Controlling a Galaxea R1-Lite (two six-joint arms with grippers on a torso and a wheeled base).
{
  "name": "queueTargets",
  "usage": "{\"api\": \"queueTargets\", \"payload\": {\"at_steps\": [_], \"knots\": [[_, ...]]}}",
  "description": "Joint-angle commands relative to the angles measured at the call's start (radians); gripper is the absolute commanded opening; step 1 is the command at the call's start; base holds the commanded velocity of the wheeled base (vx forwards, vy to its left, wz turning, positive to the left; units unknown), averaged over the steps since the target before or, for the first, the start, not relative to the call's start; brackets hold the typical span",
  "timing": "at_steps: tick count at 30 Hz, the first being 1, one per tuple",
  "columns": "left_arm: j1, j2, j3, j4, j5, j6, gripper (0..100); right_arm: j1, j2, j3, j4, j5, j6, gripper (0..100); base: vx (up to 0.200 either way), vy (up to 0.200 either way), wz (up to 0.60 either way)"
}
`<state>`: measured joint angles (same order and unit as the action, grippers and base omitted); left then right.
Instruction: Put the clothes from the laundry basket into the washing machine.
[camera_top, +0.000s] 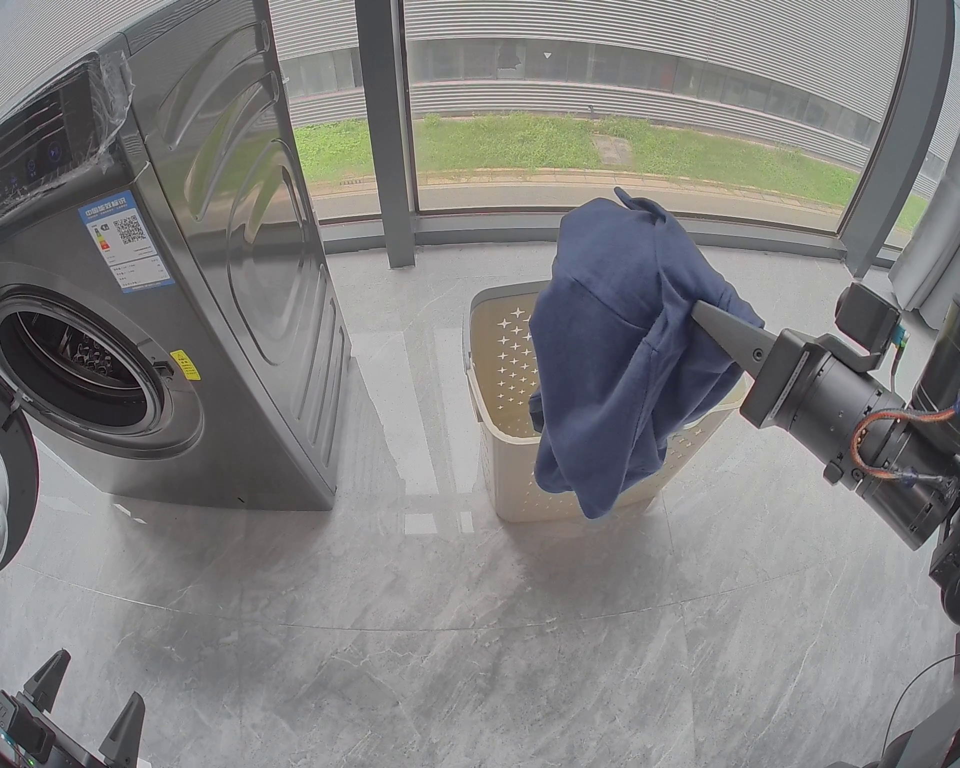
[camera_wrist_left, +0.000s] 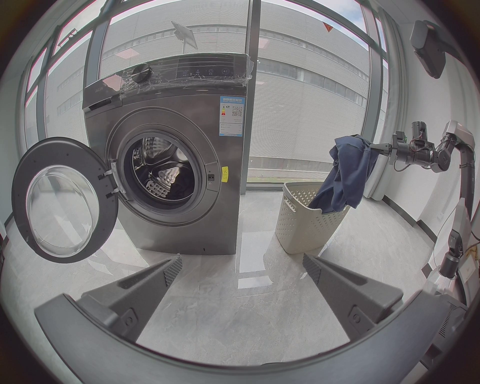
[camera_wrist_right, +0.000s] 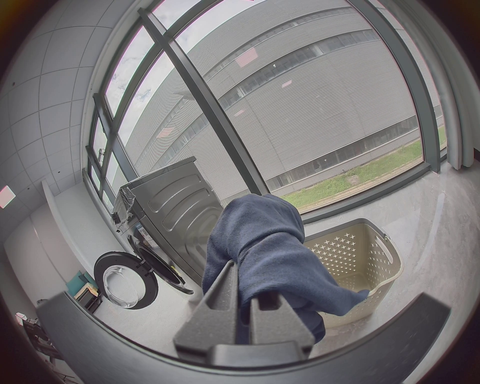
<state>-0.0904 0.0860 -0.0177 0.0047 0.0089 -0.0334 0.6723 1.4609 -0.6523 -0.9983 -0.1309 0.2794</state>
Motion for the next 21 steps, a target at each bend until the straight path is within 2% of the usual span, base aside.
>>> {"api": "queueTargets", "payload": {"at_steps": [1, 21], "knots": [[0.000, 0.001, 0.016, 0.000, 0.000, 0.000, 100, 0.003, -0.004, 0.007, 0.000, -0.001, 0.000, 0, 0.000, 0.200, 0.00], [0.000, 0.001, 0.016, 0.000, 0.000, -0.006, 100, 0.015, -0.004, 0.026, 0.000, -0.009, -0.005, 0, 0.000, 0.200, 0.00]]}}
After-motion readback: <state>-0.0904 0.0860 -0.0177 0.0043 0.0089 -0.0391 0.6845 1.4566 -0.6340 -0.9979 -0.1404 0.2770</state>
